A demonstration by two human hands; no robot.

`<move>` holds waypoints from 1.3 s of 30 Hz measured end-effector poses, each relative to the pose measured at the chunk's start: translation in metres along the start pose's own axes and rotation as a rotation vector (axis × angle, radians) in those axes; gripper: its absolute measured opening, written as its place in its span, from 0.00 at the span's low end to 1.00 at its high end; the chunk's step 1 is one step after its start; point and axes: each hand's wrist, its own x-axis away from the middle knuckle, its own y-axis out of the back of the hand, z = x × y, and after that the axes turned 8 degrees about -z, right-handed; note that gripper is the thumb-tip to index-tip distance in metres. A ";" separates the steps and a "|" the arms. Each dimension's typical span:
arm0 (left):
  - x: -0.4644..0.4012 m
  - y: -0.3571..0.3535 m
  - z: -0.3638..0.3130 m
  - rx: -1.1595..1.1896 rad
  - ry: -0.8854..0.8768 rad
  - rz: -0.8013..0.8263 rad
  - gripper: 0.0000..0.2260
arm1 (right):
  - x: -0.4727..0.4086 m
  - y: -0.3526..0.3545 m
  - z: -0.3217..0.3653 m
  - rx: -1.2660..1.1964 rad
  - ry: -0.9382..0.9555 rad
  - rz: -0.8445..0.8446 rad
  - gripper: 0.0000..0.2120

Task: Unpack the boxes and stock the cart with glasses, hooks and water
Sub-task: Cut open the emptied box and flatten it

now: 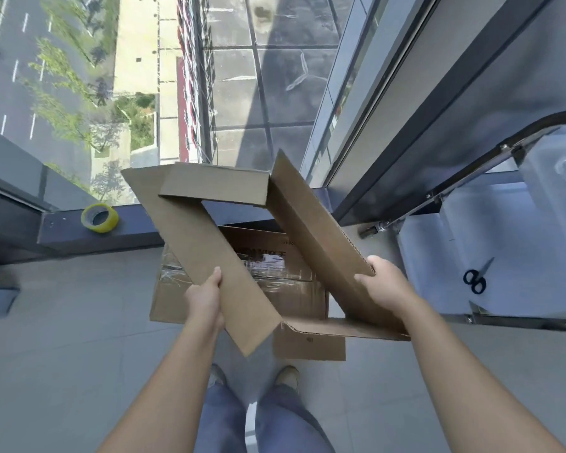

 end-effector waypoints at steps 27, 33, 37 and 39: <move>0.067 -0.001 -0.015 -0.394 -0.321 0.259 0.08 | 0.102 -0.104 0.026 -0.647 -0.032 0.517 0.39; 0.068 0.030 -0.015 0.009 -0.104 0.475 0.07 | 0.074 -0.092 0.012 -0.307 -0.099 0.286 0.37; 0.040 0.046 0.021 0.130 0.090 0.414 0.09 | 0.075 -0.097 0.003 -0.075 0.116 0.170 0.35; 0.021 0.051 0.050 0.134 0.116 0.234 0.12 | 0.074 -0.113 -0.007 0.059 0.174 0.220 0.34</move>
